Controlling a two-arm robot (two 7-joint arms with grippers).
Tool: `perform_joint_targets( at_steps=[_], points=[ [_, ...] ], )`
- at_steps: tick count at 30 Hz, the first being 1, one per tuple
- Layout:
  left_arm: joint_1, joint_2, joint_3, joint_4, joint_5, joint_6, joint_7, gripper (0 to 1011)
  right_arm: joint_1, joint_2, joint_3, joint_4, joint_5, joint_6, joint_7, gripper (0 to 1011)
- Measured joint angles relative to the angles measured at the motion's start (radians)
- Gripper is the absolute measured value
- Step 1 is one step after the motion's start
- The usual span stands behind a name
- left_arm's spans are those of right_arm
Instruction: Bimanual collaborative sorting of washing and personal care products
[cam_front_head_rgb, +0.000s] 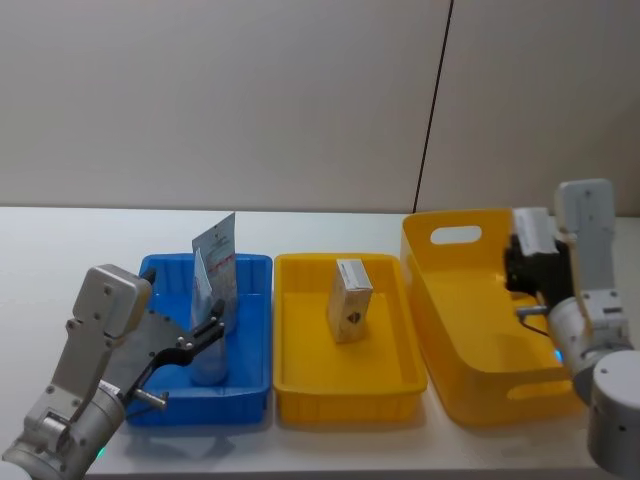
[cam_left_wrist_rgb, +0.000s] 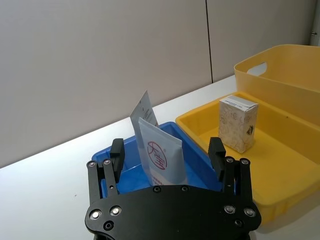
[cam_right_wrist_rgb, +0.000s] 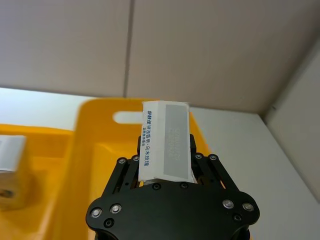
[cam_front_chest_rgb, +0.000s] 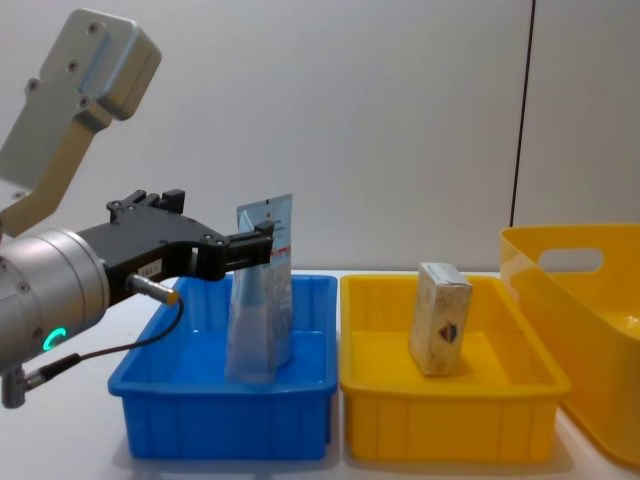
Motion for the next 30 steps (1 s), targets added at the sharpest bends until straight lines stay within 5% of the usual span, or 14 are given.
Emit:
perform_joint_targets(
  at_steps=[18, 30],
  points=[
    [0.000, 0.000, 0.000, 0.000, 0.000, 0.000, 0.000, 1001, 0.035, 0.016, 0.098, 0.155, -0.024, 0.044, -0.074, 397],
    [0.000, 0.000, 0.000, 0.000, 0.000, 0.000, 0.000, 1001, 0.044, 0.020, 0.121, 0.194, -0.029, 0.052, -0.090, 799]
  ],
)
